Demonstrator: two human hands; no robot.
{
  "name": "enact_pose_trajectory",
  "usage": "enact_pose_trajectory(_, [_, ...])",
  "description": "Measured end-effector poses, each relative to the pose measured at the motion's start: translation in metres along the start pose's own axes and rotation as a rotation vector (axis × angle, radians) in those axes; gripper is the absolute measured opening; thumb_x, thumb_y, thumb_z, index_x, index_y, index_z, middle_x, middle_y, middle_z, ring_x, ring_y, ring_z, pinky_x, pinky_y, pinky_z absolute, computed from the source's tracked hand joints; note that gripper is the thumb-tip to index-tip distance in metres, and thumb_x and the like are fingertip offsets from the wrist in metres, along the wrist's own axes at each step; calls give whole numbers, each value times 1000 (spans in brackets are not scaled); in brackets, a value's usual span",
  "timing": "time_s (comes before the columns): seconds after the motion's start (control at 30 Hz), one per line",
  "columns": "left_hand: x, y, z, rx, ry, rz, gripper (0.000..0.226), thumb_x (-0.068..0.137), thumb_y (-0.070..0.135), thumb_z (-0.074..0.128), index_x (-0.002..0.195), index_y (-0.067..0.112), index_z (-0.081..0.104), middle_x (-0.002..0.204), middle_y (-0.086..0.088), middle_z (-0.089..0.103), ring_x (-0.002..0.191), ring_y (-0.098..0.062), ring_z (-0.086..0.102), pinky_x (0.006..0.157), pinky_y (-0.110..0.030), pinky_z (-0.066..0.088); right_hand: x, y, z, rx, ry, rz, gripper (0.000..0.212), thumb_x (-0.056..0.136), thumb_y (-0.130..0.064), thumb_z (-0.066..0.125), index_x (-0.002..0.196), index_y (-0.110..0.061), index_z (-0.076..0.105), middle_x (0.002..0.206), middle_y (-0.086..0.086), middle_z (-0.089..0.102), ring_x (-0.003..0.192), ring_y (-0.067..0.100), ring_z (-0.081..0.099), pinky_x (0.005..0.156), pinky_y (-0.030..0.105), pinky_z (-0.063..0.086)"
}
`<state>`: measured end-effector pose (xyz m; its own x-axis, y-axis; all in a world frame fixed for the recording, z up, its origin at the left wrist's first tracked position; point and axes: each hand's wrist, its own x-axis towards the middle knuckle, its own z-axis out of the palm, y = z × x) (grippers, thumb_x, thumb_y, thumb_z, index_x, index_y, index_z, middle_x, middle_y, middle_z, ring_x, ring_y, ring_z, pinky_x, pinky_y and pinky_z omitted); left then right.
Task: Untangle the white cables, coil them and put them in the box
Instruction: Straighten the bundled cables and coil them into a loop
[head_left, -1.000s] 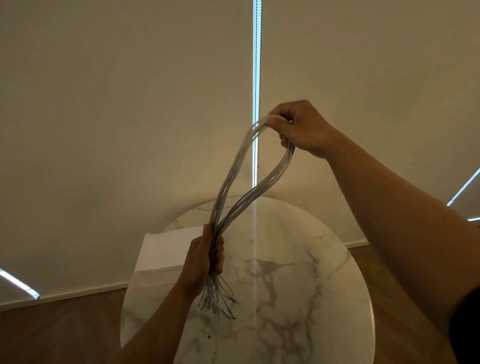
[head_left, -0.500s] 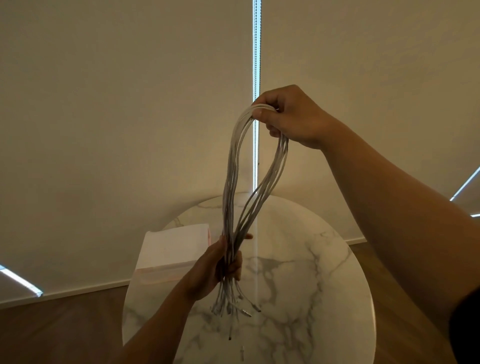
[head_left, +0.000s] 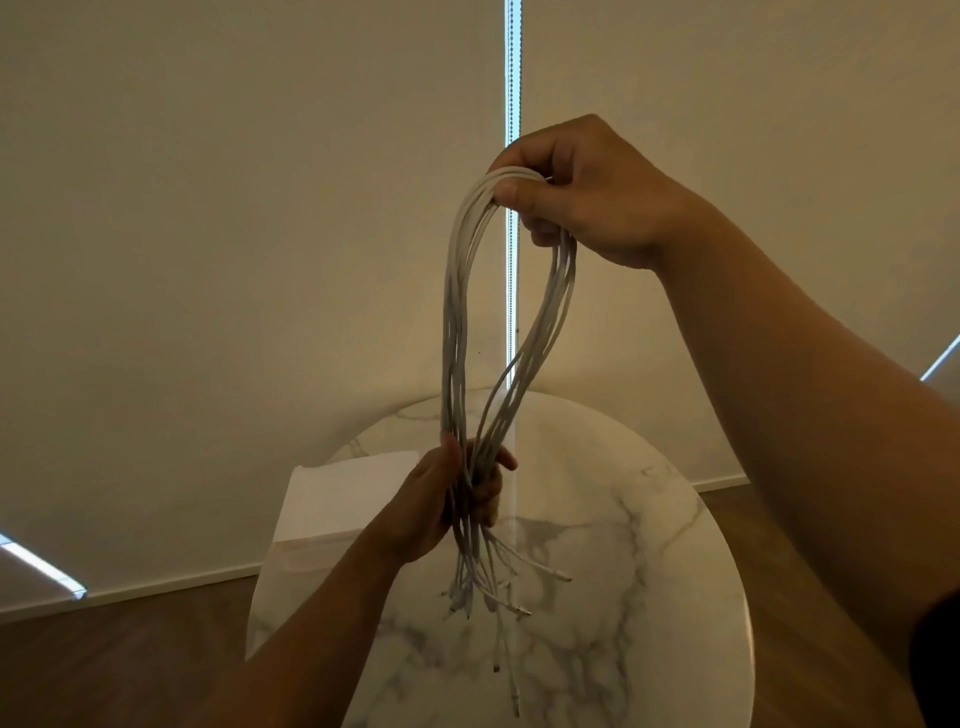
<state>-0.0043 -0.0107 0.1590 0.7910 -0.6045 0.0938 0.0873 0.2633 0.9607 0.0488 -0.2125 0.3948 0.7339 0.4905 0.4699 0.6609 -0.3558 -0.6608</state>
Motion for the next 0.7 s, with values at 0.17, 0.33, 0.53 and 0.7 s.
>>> enact_pose_trajectory(0.17, [-1,4,-11,-3,271,110,64,79,72,58,81,8,57,67,-15,20,49,-20,21,45,-26,23,-20,36,-8,20,116,64,20,98,-14,55,99,5,64,67,15,52,58,21,52,58,33,49])
enact_pose_trajectory(0.33, [-1,21,-31,38,531,70,69,74,76,52,69,8,59,49,1,29,38,-9,22,40,-17,21,-71,108,14,151,208,277,19,100,-14,52,92,0,63,72,21,62,66,24,60,67,39,50])
enact_pose_trajectory(0.53, [-1,37,-38,408,593,-106,58,88,57,53,70,2,62,48,0,31,39,-13,23,41,-19,22,-136,171,51,243,94,622,23,100,-11,52,93,3,68,92,17,73,88,30,68,95,54,51])
enact_pose_trajectory(0.7, [5,35,-34,760,436,-212,56,91,51,56,57,7,60,43,1,41,39,-15,32,42,-22,29,-127,161,49,102,-51,728,33,91,0,48,113,-12,70,120,4,67,113,19,59,100,36,44])
